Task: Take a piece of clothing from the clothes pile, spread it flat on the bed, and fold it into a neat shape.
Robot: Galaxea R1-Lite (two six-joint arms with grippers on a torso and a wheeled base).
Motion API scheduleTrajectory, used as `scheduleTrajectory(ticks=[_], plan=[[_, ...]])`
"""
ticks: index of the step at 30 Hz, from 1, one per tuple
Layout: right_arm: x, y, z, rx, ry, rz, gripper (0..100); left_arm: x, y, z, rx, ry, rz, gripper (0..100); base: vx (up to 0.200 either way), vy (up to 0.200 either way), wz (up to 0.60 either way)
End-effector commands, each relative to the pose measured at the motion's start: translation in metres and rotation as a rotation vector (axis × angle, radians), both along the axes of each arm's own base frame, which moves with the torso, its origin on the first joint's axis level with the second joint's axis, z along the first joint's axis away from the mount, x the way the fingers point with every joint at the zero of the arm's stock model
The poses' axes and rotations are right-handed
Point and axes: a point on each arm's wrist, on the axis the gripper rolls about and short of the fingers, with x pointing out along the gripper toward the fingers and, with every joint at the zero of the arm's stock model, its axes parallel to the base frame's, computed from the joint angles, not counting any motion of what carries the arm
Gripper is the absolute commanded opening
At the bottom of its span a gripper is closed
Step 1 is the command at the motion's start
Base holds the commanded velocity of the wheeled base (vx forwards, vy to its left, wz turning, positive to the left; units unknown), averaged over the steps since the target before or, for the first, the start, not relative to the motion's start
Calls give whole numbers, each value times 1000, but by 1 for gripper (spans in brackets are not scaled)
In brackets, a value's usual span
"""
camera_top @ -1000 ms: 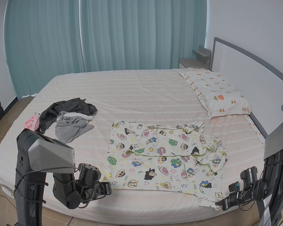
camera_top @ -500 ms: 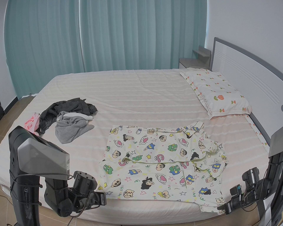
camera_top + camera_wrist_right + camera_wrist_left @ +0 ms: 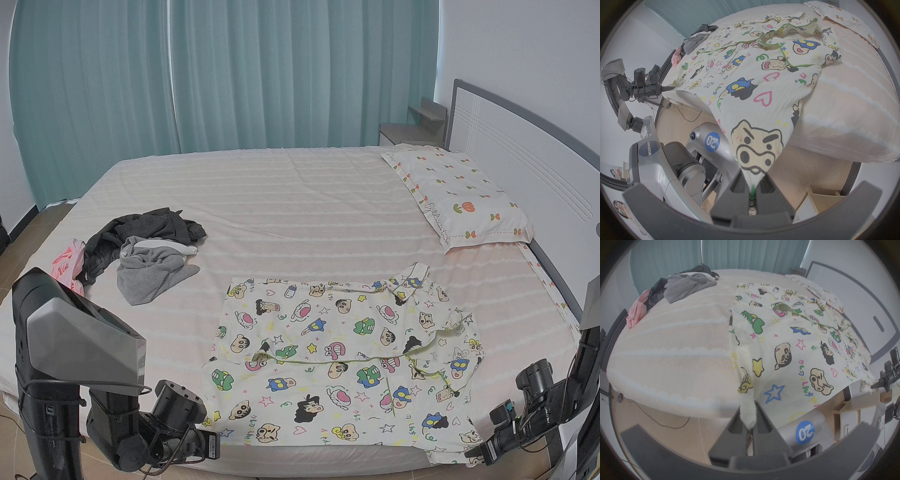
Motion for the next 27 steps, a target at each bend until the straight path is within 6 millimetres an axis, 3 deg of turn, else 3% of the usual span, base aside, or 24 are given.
scheduleTrajectory(ticks=[1,11,15,24,27], plan=[[-8,1,5,-3,7,24,0,1,-3,21,0,2,-13,0,0,0,0],[-10,1,6,-11,13,46,0,5,-10,25,5,34,-29,0,0,0,0],[-9,0,14,-3,-46,36,0,22,-18,31,-34,-27,11,0,0,0,0],[-9,-5,38,62,-201,-12,0,36,-23,40,-79,-95,93,0,0,0,0],[3,-6,40,66,-231,-29,0,44,-23,43,-68,-128,125,0,0,0,0]])
